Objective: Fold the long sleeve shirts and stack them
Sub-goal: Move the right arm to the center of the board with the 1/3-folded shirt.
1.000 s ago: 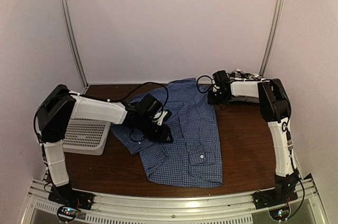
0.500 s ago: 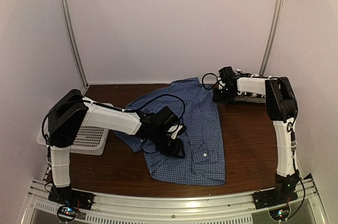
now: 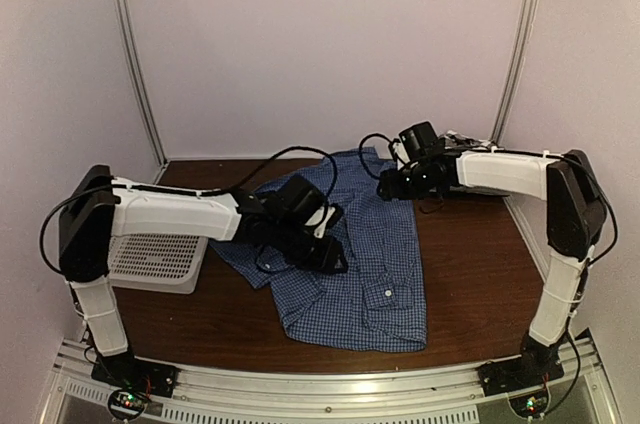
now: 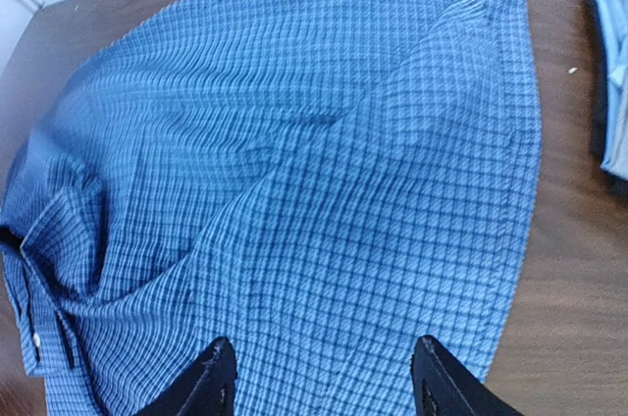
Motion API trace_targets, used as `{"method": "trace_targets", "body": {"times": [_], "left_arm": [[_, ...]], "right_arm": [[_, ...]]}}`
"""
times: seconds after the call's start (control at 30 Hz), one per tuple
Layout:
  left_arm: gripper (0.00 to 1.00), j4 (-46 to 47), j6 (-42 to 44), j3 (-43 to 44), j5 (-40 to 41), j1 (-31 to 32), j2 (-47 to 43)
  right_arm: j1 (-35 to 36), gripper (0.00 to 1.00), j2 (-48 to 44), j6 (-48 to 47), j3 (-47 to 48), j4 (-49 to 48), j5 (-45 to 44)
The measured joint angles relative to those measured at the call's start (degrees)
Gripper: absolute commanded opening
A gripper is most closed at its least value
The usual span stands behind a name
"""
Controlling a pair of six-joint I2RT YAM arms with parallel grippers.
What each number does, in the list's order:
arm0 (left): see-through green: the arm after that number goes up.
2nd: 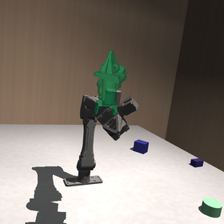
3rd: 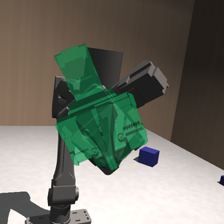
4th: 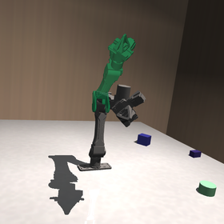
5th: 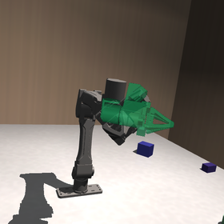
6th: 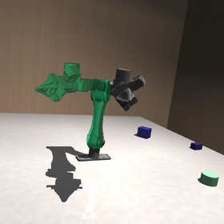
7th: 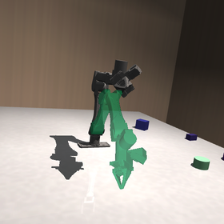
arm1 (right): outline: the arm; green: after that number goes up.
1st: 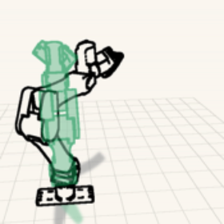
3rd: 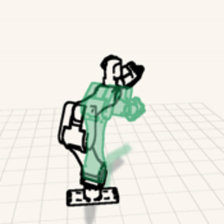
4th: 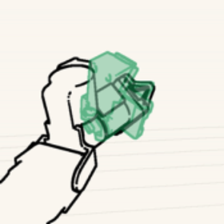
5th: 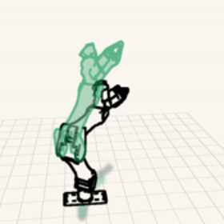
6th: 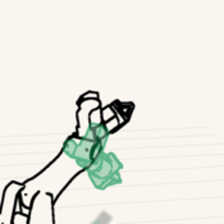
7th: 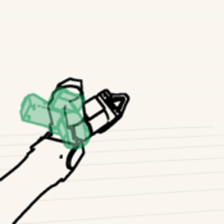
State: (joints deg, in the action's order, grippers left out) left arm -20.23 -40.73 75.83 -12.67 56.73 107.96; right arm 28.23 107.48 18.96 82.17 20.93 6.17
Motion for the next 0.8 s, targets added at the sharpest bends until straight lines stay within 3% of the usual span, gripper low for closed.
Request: {"method": "trace_targets", "body": {"times": [0.2, 0.37, 0.8], "left_arm": [[0.47, 0.28, -1.01, -3.93, 3.87, -8.7, -10.82], [0.46, -0.76, 0.59, -4.96, 6.27, -18.4, -9.33], [0.46, -4.07, 4.66, -6.69, 14.51, -25.68, -7.61]], "right_arm": [[9.05, 0.62, -2.12, 1.7, -6.97, -0.63, -0.02], [18.08, 0.65, -2.71, 2.29, -8.55, -0.74, -0.85], [33.24, 0.67, 6.14, 0.44, -1.09, 1.7, -8.26]]}}
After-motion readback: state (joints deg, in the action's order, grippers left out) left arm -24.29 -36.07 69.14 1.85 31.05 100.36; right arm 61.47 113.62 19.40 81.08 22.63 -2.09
